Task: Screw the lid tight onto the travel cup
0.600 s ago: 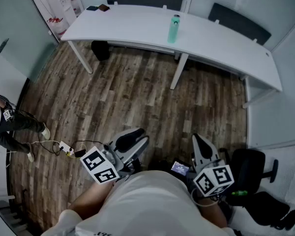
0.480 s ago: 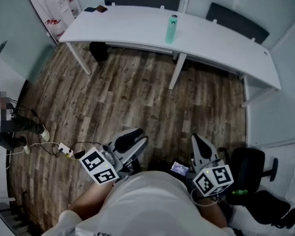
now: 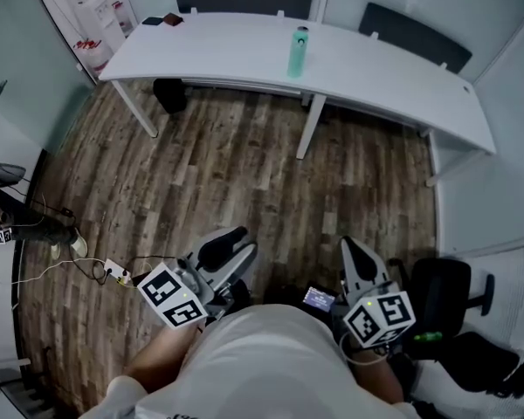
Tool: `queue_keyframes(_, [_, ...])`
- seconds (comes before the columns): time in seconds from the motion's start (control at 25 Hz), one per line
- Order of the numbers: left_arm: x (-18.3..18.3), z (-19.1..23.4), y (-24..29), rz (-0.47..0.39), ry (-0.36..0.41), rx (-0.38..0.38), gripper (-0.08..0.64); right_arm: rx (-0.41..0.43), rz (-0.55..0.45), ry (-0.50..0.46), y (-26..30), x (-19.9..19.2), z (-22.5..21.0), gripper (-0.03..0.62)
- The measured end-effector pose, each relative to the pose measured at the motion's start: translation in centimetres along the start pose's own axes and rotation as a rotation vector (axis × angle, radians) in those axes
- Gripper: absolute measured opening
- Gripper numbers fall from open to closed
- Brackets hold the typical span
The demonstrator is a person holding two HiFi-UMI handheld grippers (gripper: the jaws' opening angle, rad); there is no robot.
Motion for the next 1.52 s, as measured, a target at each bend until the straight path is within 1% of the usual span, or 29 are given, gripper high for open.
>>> queue_keyframes(0.32, [0.1, 0.4, -0.5, 0.011, 0.018, 0.001, 0.140, -0.015, -0.001, 0.013, 0.3, -0.1, 0.2, 0.021])
queue_keyframes(0.56, [0.3, 1.3, -1.4, 0.015, 0.016, 0.000, 0.140, 0.000, -0.002, 0.044, 0.9, -0.3, 0.6, 0.023])
queue_keyframes(0.8, [1.1, 2.4, -2.0, 0.019, 0.021, -0.009, 0.140, -0.038, -0.035, 0.015, 1.5, 0.5, 1.5, 0.026])
queue_keyframes(1.0, [1.5, 3.6, -2.8, 0.030, 0.029, -0.019, 0.140, -0.065, -0.042, -0.001, 2.4, 0.5, 2.5, 0.029])
queue_keyframes(1.08, [1.7, 4.1, -3.1, 0.036, 0.030, -0.024, 0.140, -0.069, -0.042, -0.001, 2.8, 0.5, 3.0, 0.045])
queue_keyframes(1.16, [1.8, 4.5, -3.5, 0.042, 0.031, -0.031, 0.140, -0.068, -0.044, 0.004, 3.1, 0.5, 3.4, 0.081])
queue_keyframes(1.2, [1.9, 4.7, -3.7, 0.045, 0.031, -0.034, 0.140, -0.069, -0.045, 0.007, 3.2, 0.5, 3.7, 0.087])
queue_keyframes(1.52, [2.3, 6.1, -5.1, 0.079, 0.036, -0.050, 0.140, -0.103, -0.055, 0.014, 4.0, 0.1, 5.2, 0.098])
Point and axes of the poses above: the fingertips, and each gripper's own axes: y forward along the fingers, z to its left, x out of its top, the point moved 9 cm from there along -y, backward along the fingers, and after that the axes turned 8 degrees about z, right-handed, at the moved point
